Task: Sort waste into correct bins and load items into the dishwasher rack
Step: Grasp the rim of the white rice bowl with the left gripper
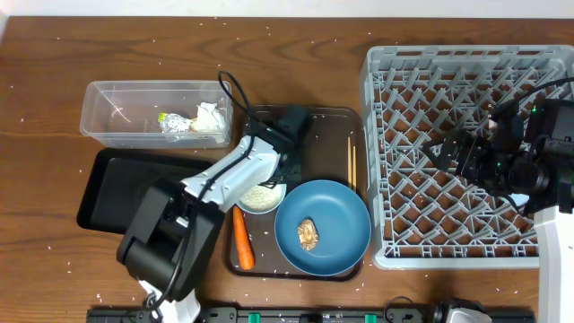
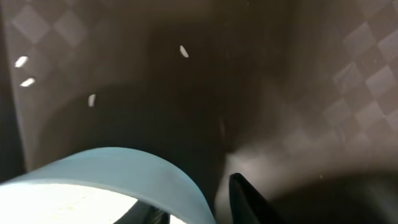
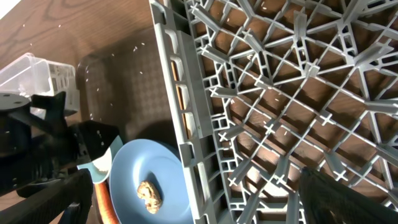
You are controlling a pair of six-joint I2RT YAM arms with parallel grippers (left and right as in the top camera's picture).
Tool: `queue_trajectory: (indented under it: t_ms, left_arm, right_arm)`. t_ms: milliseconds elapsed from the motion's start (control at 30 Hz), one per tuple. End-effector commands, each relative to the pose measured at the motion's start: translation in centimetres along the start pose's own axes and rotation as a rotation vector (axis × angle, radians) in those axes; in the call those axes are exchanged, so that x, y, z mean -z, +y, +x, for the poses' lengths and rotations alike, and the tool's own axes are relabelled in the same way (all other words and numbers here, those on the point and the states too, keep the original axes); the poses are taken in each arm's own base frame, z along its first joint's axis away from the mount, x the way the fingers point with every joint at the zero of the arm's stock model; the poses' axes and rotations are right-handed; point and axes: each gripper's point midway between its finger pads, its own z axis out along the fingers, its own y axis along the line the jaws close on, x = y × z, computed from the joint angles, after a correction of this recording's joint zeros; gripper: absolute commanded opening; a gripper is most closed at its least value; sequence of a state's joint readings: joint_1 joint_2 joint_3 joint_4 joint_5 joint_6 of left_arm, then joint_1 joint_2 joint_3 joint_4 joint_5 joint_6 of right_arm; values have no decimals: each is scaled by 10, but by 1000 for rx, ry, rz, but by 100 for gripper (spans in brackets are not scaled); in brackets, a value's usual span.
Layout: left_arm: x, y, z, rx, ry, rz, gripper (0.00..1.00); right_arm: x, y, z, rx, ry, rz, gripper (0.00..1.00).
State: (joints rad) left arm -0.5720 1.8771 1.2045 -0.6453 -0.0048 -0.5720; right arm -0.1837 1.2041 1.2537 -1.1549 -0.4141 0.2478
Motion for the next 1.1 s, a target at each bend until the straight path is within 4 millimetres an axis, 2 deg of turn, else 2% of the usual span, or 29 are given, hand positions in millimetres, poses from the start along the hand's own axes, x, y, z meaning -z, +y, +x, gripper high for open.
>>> queue_trajectory:
  t_ms: [0, 233, 367, 400, 433, 667, 800, 900, 1067]
  left_arm:
    - [-2, 1, -5, -6, -35, -24, 24]
    - [0, -6, -30, -124, -146, -16, 20]
    - [3, -5, -28, -158, -136, -23, 22]
    - [6, -5, -28, -158, -129, -24, 26]
    - [10, -6, -26, -161, -120, -23, 31]
    - [53, -5, -28, -160, -157, 2, 44]
    - [79, -4, -29, -155, -199, 28, 46]
    - [88, 4, -25, -152, -199, 9, 49]
    - [83, 33, -20, -115, -161, -100, 50]
  right_arm:
    - [0, 3, 0, 25, 3, -4, 99]
    - [0, 3, 0, 24, 3, -4, 99]
    - [0, 2, 0, 24, 4, -4, 99]
    - [0, 3, 0, 24, 3, -4, 99]
    - [0, 3, 0, 25, 2, -4, 99]
    - [0, 3, -2, 29, -7, -6, 99]
    - [0, 3, -3, 30, -8, -6, 99]
    - [0, 3, -3, 29, -9, -7, 99]
    - [0, 3, -1, 26, 0, -4, 99]
